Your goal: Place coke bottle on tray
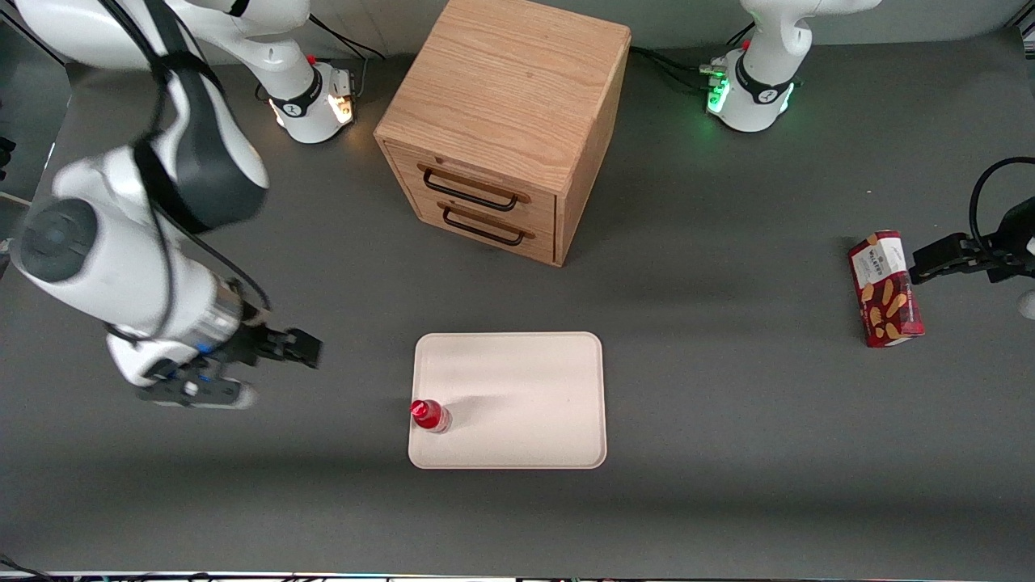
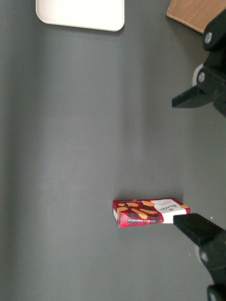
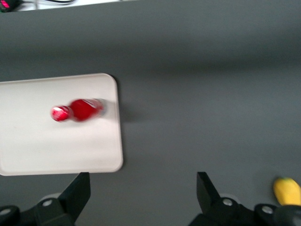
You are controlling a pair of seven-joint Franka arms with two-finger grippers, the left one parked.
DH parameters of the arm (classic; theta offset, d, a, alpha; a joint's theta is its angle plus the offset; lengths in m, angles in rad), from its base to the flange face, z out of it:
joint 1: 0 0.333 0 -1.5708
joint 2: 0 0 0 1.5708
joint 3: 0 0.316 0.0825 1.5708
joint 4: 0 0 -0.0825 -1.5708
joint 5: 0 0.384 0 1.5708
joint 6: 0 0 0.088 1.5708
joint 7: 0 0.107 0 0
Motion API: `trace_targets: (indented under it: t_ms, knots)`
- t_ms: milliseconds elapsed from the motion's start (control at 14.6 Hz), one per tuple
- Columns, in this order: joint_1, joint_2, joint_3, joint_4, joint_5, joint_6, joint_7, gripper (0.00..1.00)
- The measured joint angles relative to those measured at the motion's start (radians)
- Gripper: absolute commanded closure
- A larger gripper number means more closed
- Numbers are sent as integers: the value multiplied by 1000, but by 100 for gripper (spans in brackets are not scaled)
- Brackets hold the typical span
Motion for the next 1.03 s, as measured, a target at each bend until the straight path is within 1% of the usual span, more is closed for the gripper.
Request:
trace_targets:
  t_ms: [137, 206, 412, 550, 756, 1031]
  knots:
    - [-2, -149, -56, -158, 44, -1, -18, 0]
    - [-2, -226, -73, -236, 52, -1, -19, 0]
    - [-1, -446, -104, -435, 57, -39, -55, 0]
    - [-1, -540, -127, -498, 57, -101, -96, 0]
    - [0, -581, -172, -499, 57, -149, -192, 0]
    - [-1, -535, -205, -409, 57, -193, -229, 0]
